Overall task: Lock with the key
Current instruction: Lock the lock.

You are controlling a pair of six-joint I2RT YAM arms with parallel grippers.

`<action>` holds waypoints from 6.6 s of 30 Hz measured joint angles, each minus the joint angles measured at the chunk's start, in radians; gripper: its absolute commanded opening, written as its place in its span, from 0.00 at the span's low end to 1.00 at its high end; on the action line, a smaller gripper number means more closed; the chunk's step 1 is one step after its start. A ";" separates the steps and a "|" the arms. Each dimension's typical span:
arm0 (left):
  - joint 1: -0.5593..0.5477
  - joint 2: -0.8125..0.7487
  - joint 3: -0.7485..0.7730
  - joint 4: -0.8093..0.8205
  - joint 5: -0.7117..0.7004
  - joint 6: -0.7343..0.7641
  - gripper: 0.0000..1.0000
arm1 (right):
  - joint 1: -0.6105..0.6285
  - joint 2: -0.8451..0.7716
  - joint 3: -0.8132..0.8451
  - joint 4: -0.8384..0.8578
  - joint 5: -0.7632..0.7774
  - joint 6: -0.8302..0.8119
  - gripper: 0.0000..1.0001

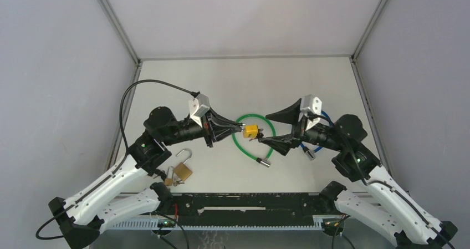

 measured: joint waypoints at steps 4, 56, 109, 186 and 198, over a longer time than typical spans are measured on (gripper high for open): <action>0.000 0.000 0.004 0.006 0.003 0.000 0.00 | 0.026 0.056 0.000 -0.041 -0.049 -0.022 0.87; -0.068 -0.266 -0.086 -0.245 0.036 1.746 0.82 | 0.031 0.196 0.000 -0.026 -0.063 0.169 0.00; -0.229 0.108 0.371 -0.675 -0.177 0.790 0.00 | 0.159 0.257 0.146 -0.218 -0.037 -0.188 0.00; -0.050 -0.033 0.086 -0.071 0.102 0.033 0.00 | 0.021 0.107 -0.061 0.323 -0.206 0.198 0.64; -0.049 -0.034 0.081 -0.060 0.103 0.016 0.00 | 0.023 0.167 -0.061 0.434 -0.254 0.282 0.00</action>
